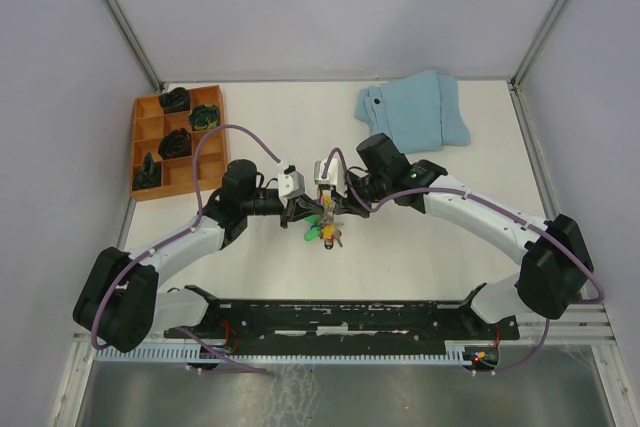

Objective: Put the keys on the keyring

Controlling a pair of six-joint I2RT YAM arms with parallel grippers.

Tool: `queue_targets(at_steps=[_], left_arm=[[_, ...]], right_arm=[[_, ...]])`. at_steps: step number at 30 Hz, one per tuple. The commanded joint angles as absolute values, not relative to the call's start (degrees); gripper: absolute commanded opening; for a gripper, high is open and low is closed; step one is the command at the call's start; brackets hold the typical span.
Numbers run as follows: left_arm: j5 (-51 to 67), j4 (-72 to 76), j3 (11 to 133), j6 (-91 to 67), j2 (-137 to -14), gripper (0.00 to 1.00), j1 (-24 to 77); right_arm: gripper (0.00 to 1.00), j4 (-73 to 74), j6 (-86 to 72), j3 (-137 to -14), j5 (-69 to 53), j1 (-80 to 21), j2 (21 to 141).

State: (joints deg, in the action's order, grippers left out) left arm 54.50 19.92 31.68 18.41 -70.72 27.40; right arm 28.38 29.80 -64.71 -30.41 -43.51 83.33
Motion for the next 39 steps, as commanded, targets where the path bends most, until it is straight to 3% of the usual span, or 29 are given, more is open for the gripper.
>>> queue_targets(at_steps=[1,39], left_arm=[[56.3,21.7,34.0,20.2,-70.4,0.03,27.4],[57.0,21.6,34.5,19.7,-70.8,0.03,27.4]], right_arm=[[0.01,27.9,29.9,-67.1,-29.5,-43.9,82.9],[0.01,29.6,29.6,-67.2,-28.3,-44.1,82.3]])
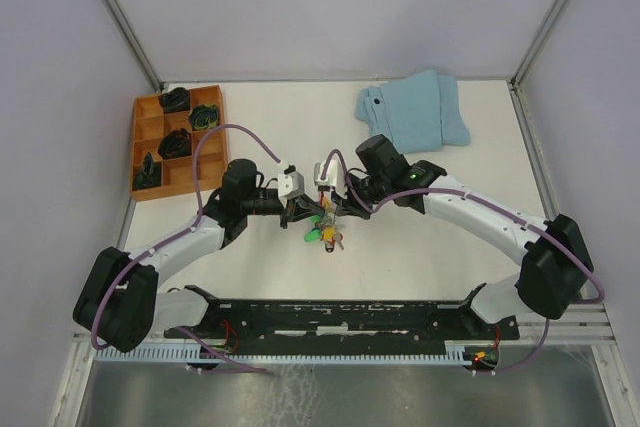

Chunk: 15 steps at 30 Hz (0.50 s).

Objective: Put the keys on the keyring

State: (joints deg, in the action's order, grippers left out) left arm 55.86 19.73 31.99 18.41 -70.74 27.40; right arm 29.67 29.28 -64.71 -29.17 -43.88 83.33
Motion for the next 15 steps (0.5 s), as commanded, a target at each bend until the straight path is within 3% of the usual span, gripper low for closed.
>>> queue_targets(at_steps=[1,15], left_arm=[[57.2,21.6,34.5,19.7,-70.8,0.03,27.4],[58.4,20.7,35.0,20.2,-71.4,0.03,27.4]], right_arm=[[0.01,29.5,29.6,-67.3,-28.4,-44.1,82.3],[0.01,28.2,29.6,-67.8,-31.0,-44.2,82.9]])
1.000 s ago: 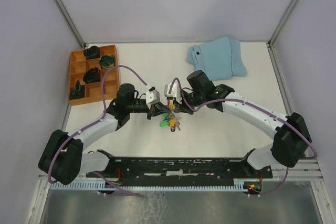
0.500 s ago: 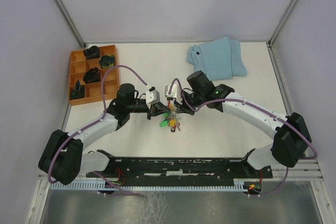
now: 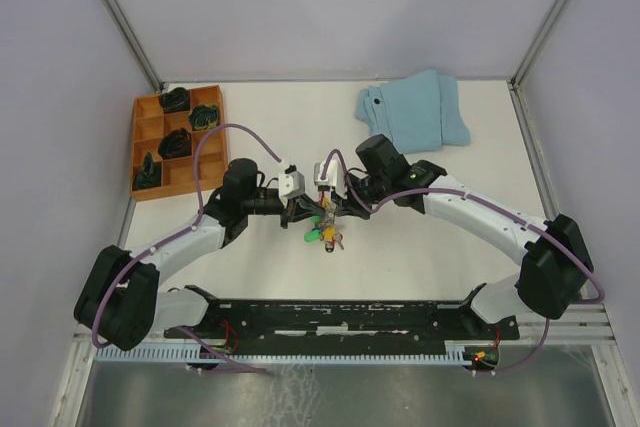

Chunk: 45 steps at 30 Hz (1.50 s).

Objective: Put the keys on the keyring

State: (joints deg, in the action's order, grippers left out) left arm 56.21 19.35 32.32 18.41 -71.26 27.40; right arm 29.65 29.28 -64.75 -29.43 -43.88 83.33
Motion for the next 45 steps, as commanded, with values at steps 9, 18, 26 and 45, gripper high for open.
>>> queue_targets(at_steps=[9,18,26,45], left_arm=[[58.7,20.4,35.2,20.4,-71.4,0.03,27.3],[58.5,20.2,35.2,20.5,-71.4,0.03,27.3],[57.8,20.1,35.2,20.4,-71.2,0.03,27.4],[59.4,20.0,35.3,20.5,-71.2,0.03,27.3]], right_arm=[[0.01,28.3,29.9,-68.0,-31.2,-44.1,83.1],[0.01,29.4,30.2,-68.5,-30.5,-44.1,83.5],[0.01,31.0,30.4,-68.3,-28.3,-44.1,83.2],[0.01,30.0,30.5,-69.0,-31.8,-44.1,83.5]])
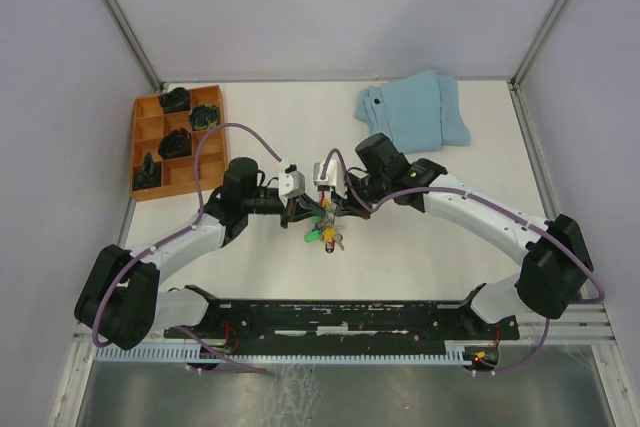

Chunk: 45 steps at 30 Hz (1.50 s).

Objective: Put the keys on the keyring

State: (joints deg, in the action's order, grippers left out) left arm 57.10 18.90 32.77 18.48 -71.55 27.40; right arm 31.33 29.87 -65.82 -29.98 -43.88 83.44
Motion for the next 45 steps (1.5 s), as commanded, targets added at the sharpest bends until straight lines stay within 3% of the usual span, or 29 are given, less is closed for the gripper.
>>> queue_targets(at_steps=[1,19,45], left_arm=[[59.4,19.9,35.3,20.5,-71.2,0.03,27.4],[58.5,19.8,35.4,20.5,-71.2,0.03,27.3],[61.5,19.4,35.7,21.0,-71.6,0.03,27.4]], right_arm=[[0.01,30.0,30.5,-68.9,-31.8,-44.1,83.4],[0.01,32.3,30.5,-69.7,-29.3,-44.1,84.3],[0.01,32.2,33.3,-71.7,-35.9,-44.1,85.7]])
